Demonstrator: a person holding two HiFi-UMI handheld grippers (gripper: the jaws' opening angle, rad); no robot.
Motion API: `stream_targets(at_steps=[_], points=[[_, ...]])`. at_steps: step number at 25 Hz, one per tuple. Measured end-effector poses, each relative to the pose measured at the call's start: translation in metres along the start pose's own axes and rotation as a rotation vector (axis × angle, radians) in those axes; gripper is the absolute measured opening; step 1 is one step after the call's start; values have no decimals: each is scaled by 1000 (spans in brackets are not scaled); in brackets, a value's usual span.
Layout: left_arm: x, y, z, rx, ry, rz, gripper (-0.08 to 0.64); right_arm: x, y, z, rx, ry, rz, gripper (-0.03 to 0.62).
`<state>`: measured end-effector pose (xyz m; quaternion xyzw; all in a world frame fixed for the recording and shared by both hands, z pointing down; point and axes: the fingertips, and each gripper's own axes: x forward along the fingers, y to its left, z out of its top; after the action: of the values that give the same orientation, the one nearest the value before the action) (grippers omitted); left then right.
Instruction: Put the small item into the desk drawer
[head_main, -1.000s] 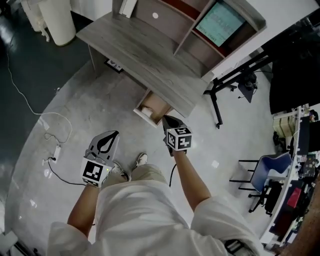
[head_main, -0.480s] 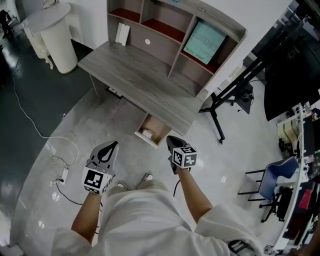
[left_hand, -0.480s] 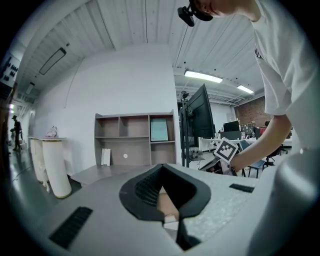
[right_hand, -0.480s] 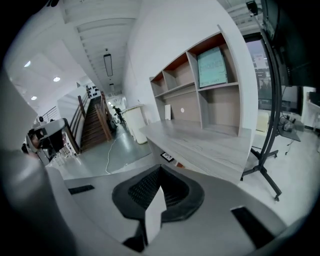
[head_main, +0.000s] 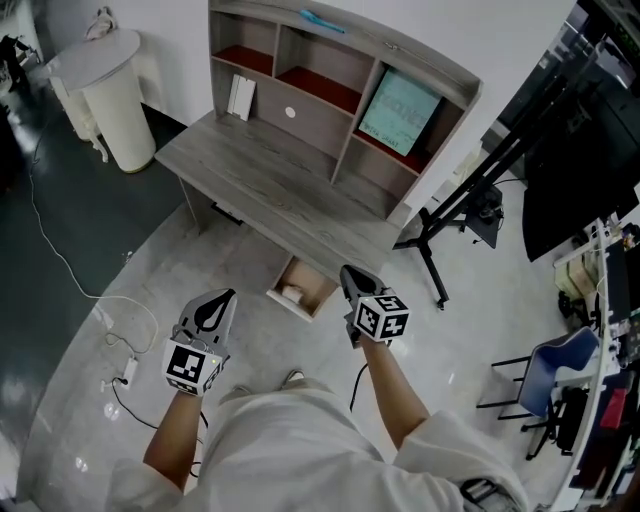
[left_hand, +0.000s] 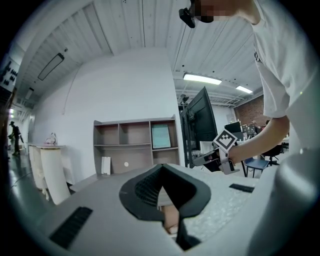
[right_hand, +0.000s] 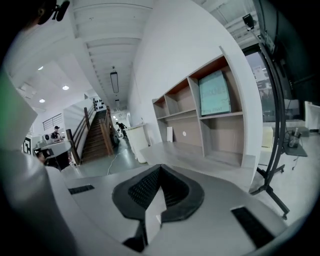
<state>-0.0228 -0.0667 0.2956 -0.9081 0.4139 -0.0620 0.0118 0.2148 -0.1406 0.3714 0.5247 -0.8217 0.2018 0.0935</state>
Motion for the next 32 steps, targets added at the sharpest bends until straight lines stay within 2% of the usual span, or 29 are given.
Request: stream_targets(at_steps=[6, 13, 18, 24, 29, 32], points=[[6, 18, 16, 10, -30, 40, 5, -3, 2, 62, -59, -92, 38, -2], [-13, 65, 41, -12, -81, 147, 5, -18, 17, 134, -168, -208, 80, -2], [-28, 87, 55, -13, -106, 203, 5, -35, 18, 164, -208, -259, 86, -2], [-40, 100, 75, -22, -163, 261, 5, -55, 18, 191, -266, -330, 34, -2], [-49, 107, 79, -37, -174, 281, 5, -72, 29, 197, -309, -369, 8, -2], [-54, 112, 80, -62, -182, 292, 5, -84, 33, 194, -298, -390, -24, -2]])
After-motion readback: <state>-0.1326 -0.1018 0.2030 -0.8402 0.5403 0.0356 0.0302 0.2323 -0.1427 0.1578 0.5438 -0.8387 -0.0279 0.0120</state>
